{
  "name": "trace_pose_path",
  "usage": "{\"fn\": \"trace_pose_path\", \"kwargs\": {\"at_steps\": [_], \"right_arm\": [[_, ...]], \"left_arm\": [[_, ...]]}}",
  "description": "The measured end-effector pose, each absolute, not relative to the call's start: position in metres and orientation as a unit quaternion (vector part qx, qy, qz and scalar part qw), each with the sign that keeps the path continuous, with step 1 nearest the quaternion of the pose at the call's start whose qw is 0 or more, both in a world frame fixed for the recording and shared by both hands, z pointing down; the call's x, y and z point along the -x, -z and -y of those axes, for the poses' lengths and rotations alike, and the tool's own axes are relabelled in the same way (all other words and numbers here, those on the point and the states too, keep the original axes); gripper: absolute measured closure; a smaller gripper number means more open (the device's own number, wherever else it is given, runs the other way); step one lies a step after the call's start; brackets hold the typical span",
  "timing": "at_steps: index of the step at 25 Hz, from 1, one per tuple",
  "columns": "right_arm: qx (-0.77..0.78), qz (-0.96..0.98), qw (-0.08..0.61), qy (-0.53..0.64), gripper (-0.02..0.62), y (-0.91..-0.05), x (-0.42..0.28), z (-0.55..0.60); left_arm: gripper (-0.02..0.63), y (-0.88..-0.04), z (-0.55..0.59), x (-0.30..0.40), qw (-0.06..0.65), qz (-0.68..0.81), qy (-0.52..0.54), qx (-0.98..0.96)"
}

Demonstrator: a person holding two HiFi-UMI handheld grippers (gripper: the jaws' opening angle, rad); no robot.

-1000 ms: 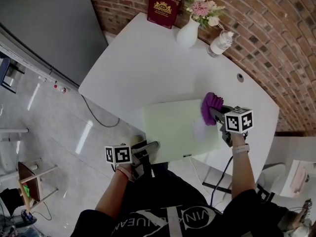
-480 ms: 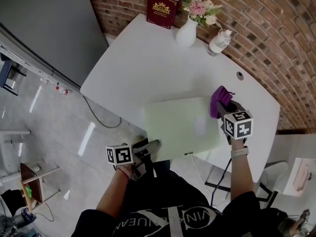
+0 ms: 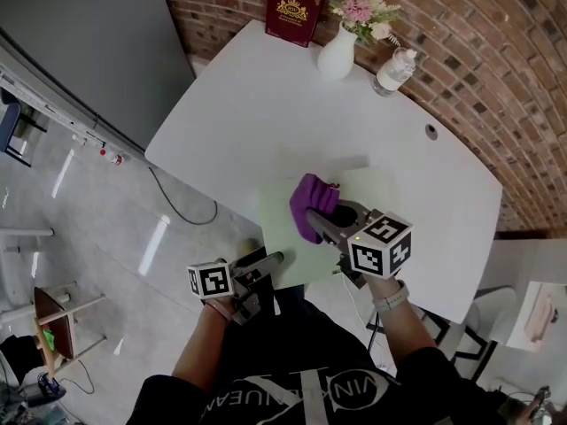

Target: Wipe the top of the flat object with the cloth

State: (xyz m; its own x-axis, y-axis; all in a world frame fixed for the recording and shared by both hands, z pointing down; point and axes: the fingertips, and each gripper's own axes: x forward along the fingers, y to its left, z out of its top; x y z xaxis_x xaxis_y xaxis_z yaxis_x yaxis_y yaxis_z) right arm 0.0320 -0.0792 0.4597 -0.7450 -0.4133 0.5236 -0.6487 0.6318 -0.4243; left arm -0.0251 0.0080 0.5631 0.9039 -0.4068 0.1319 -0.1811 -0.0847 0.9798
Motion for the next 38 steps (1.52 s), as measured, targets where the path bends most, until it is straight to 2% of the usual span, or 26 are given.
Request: {"fn": "trace_pose_path", "kwargs": {"at_steps": [6,9,15,19,21,38], "right_arm": [[-0.225,0.888,0.194,-0.350,0.531,-0.480,0.037,0.043],[-0.217,0.886,0.218,-0.347,0.531,-0.492,0.045,0.034],[-0.199,0.885,0.222,-0.358,0.531,-0.495,0.056,0.026],[-0.206,0.882,0.246,-0.346,0.531,-0.507,0.051,0.025],[-0.206,0.884,0.262,-0.327,0.531,-0.510,0.049,0.025],[-0.256,0.871,0.269,-0.322,0.531,-0.514,-0.043,0.031]], "left_arm": [[0.245,-0.574,-0.027,0.028,0.654,0.184,0.080,-0.729],[0.244,-0.574,-0.043,0.023,0.658,0.159,0.068,-0.733],[0.244,-0.577,-0.062,0.011,0.677,0.127,0.063,-0.722],[0.248,-0.581,-0.057,0.010,0.678,0.146,0.057,-0.718],[0.308,-0.583,-0.056,0.011,0.684,0.151,0.053,-0.712],[0.311,-0.586,-0.046,0.018,0.684,0.194,0.073,-0.699]]}}
